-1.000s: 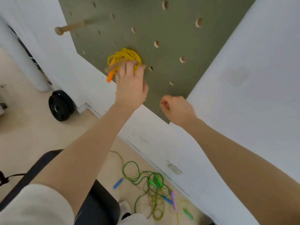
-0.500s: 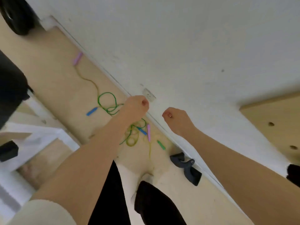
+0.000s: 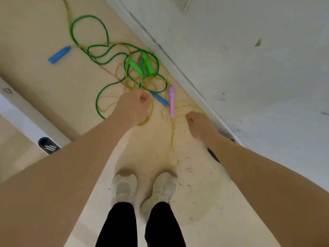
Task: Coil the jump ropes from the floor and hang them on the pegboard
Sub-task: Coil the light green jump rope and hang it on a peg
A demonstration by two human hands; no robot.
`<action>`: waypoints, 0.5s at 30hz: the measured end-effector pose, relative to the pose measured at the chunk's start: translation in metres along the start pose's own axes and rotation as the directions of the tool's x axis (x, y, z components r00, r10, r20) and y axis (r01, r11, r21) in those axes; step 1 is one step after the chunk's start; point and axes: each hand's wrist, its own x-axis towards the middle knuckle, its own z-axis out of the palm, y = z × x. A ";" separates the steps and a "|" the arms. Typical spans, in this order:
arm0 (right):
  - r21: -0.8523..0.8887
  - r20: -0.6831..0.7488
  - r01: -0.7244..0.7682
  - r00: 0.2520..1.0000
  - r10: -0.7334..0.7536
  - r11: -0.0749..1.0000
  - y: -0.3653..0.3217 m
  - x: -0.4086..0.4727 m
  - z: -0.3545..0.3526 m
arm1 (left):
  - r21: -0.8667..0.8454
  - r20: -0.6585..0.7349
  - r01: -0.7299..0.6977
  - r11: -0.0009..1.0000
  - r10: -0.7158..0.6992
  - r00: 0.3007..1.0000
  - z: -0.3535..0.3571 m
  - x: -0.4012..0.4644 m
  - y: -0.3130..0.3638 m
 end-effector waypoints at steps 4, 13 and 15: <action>0.069 -0.144 0.018 0.989 -0.008 0.997 -0.004 0.089 0.049 | -0.066 -0.027 0.033 0.997 -0.034 0.999 0.041 0.071 -0.052; 0.291 -0.142 -0.143 0.971 0.190 0.946 -0.025 0.180 0.073 | -0.274 0.000 0.048 0.960 -0.050 0.999 0.066 0.138 -0.103; 0.530 -0.092 -0.116 0.977 0.193 0.840 -0.031 0.153 0.063 | -0.303 -0.003 0.056 0.951 -0.060 0.998 0.061 0.124 -0.093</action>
